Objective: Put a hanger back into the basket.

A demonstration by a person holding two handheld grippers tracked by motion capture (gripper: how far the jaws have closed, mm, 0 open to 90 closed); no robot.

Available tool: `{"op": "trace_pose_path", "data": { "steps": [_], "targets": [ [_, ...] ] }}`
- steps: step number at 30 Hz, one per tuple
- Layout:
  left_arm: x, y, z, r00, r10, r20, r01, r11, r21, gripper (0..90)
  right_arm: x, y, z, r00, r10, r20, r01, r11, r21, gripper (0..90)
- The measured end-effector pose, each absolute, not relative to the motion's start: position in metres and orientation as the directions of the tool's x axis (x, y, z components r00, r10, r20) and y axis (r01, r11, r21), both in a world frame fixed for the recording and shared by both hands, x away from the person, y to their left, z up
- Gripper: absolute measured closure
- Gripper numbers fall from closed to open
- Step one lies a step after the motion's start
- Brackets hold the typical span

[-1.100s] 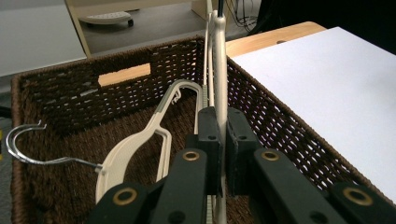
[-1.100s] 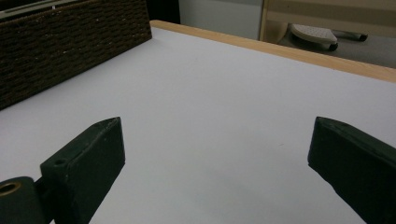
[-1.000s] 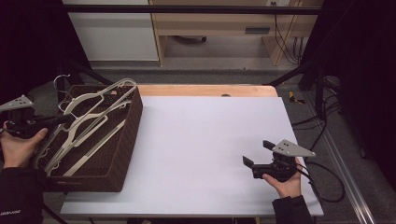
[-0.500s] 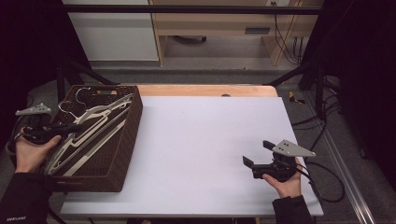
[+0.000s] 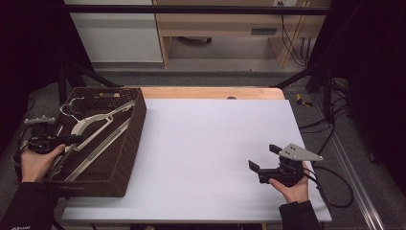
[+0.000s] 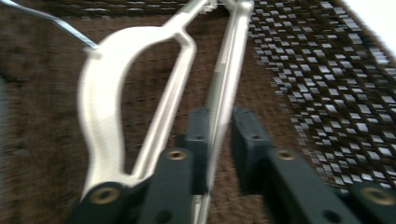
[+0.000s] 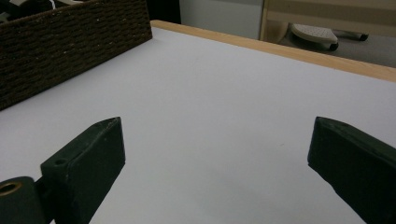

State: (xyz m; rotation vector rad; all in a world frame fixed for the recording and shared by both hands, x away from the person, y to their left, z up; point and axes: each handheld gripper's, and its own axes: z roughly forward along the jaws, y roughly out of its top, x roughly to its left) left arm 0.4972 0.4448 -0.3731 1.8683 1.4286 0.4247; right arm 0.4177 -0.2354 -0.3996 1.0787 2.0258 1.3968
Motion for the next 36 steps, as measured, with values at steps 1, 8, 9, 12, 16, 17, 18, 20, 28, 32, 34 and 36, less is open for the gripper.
{"op": "trace_pose_path", "data": {
  "steps": [1, 8, 9, 12, 16, 17, 18, 20, 28, 32, 34, 36],
  "targets": [
    [0.496, 0.444, -0.371, 0.306, 0.941, -0.142, 0.673, -0.108, 0.732, 65.1, 0.418, -0.235, -0.400, -0.593, 0.803, 0.065, 0.346, 0.180, 0.921, 4.2],
    [0.475, 0.439, -0.349, 0.317, 0.943, -0.104, 0.530, -0.085, 0.843, 48.2, 0.418, -0.235, -0.400, -0.596, 0.801, 0.064, 0.346, 0.183, 0.920, 4.1],
    [0.471, 0.436, -0.346, 0.326, 0.940, -0.096, 0.511, -0.090, 0.855, 47.3, 0.418, -0.235, -0.400, -0.596, 0.801, 0.063, 0.345, 0.184, 0.920, 4.1],
    [0.459, 0.424, -0.339, 0.372, 0.923, -0.103, 0.453, -0.084, 0.888, 42.8, 0.417, -0.235, -0.400, -0.592, 0.804, 0.064, 0.344, 0.180, 0.921, 4.0],
    [0.445, 0.403, -0.334, 0.437, 0.895, -0.092, 0.392, -0.098, 0.915, 34.7, 0.417, -0.236, -0.399, -0.589, 0.805, 0.066, 0.344, 0.176, 0.922, 3.7],
    [0.443, 0.398, -0.333, 0.452, 0.888, -0.085, 0.379, -0.105, 0.919, 32.7, 0.417, -0.236, -0.399, -0.590, 0.805, 0.065, 0.342, 0.176, 0.923, 3.6],
    [0.440, 0.392, -0.334, 0.468, 0.880, -0.086, 0.369, -0.106, 0.923, 30.8, 0.417, -0.236, -0.399, -0.590, 0.805, 0.063, 0.340, 0.177, 0.924, 3.6],
    [0.436, 0.380, -0.334, 0.493, 0.866, -0.088, 0.352, -0.107, 0.930, 25.6, 0.417, -0.236, -0.399, -0.592, 0.804, 0.063, 0.338, 0.176, 0.925, 3.4],
    [0.423, 0.330, -0.344, 0.570, 0.818, -0.075, 0.316, -0.134, 0.939, 10.4, 0.416, -0.238, -0.398, -0.592, 0.803, 0.064, 0.332, 0.171, 0.928, 3.1],
    [0.418, 0.314, -0.351, 0.596, 0.801, -0.057, 0.305, -0.160, 0.939, 8.1, 0.415, -0.239, -0.398, -0.594, 0.802, 0.066, 0.329, 0.167, 0.930, 3.0],
    [0.416, 0.308, -0.354, 0.606, 0.794, -0.040, 0.305, -0.185, 0.934, 8.1, 0.414, -0.240, -0.398, -0.593, 0.802, 0.067, 0.327, 0.164, 0.931, 2.9],
    [0.416, 0.305, -0.356, 0.614, 0.789, -0.039, 0.298, -0.185, 0.937, 8.3, 0.414, -0.240, -0.398, -0.592, 0.803, 0.071, 0.328, 0.160, 0.931, 2.9]
  ]
}}
